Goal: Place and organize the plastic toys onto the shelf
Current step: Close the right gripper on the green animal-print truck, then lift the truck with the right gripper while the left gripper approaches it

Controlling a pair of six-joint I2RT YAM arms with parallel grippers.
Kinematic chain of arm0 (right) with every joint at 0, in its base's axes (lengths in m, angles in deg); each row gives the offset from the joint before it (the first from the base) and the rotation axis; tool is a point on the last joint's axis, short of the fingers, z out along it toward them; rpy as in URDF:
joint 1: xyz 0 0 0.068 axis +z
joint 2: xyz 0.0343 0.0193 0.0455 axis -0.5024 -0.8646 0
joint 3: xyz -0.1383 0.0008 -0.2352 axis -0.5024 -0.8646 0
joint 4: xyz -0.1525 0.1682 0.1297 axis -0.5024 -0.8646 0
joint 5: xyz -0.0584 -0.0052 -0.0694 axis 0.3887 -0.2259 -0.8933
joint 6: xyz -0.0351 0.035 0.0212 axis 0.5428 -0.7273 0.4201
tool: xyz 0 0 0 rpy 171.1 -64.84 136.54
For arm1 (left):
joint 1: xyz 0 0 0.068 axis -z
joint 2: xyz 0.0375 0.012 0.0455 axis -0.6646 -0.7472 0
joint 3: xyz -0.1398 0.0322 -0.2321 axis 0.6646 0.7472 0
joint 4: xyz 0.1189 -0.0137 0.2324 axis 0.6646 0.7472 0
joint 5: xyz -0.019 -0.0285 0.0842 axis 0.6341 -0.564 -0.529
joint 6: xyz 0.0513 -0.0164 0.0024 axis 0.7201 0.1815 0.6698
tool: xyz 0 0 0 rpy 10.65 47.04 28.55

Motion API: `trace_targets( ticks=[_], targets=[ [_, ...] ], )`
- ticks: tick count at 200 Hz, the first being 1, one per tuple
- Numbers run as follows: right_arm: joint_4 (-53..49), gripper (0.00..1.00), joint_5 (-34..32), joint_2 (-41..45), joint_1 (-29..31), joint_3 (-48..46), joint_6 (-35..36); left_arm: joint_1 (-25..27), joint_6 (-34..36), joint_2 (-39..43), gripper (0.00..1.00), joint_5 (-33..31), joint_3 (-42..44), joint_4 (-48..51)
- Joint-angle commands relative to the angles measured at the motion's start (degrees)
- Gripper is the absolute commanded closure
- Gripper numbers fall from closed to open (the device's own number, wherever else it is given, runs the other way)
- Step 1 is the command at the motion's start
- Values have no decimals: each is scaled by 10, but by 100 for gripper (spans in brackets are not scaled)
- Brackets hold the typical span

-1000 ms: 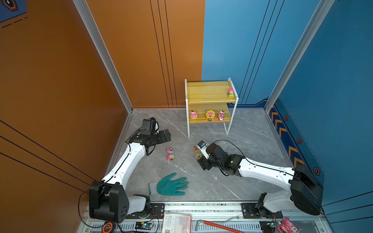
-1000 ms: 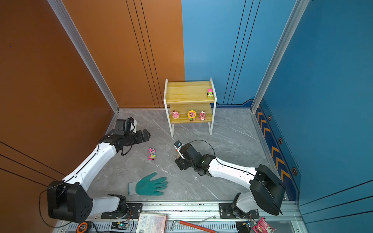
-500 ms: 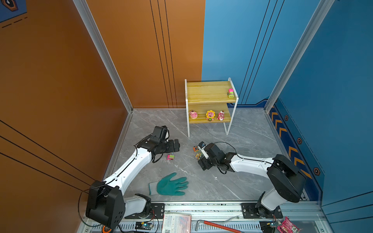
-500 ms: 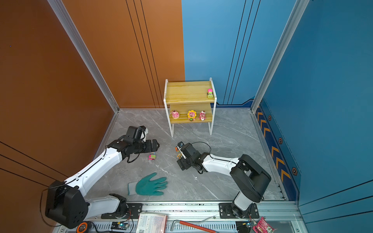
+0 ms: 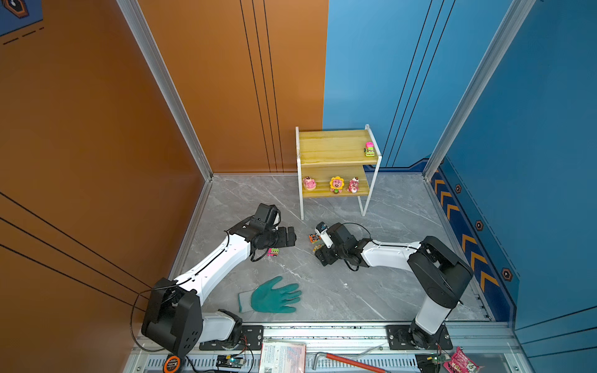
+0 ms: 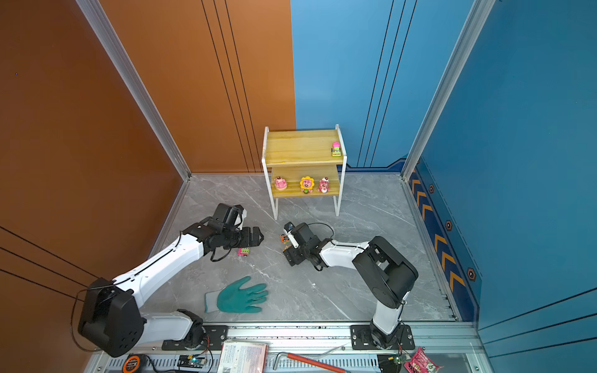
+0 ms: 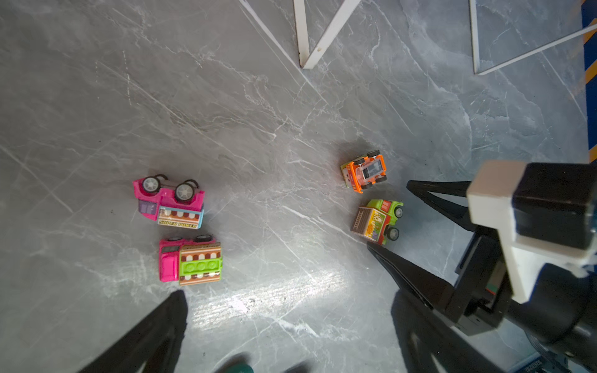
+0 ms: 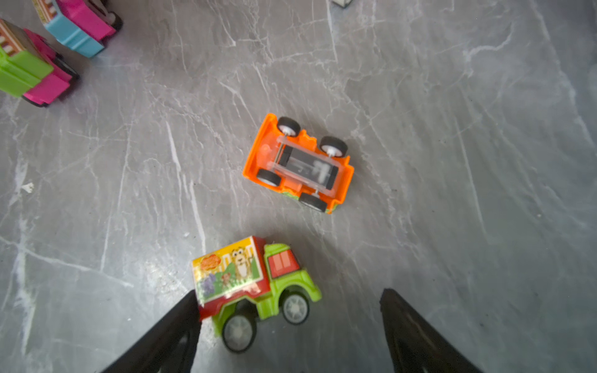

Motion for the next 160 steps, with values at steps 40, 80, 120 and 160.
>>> trace_targets(
  ticks=[40, 80, 120, 160],
  targets=[
    [113, 21, 39, -28, -3, -32, 14, 5, -32, -14, 0, 47, -24, 7],
    [131, 35, 30, -23, 0, -54, 10, 3, -36, -18, 0, 55, -30, 7],
    [164, 50, 14, 48, 9, -104, 9, 2, -67, -30, 1, 95, -37, -10],
    [182, 51, 1, 147, 29, -147, 5, 5, -131, -35, 2, 167, -28, -81]
  ],
)
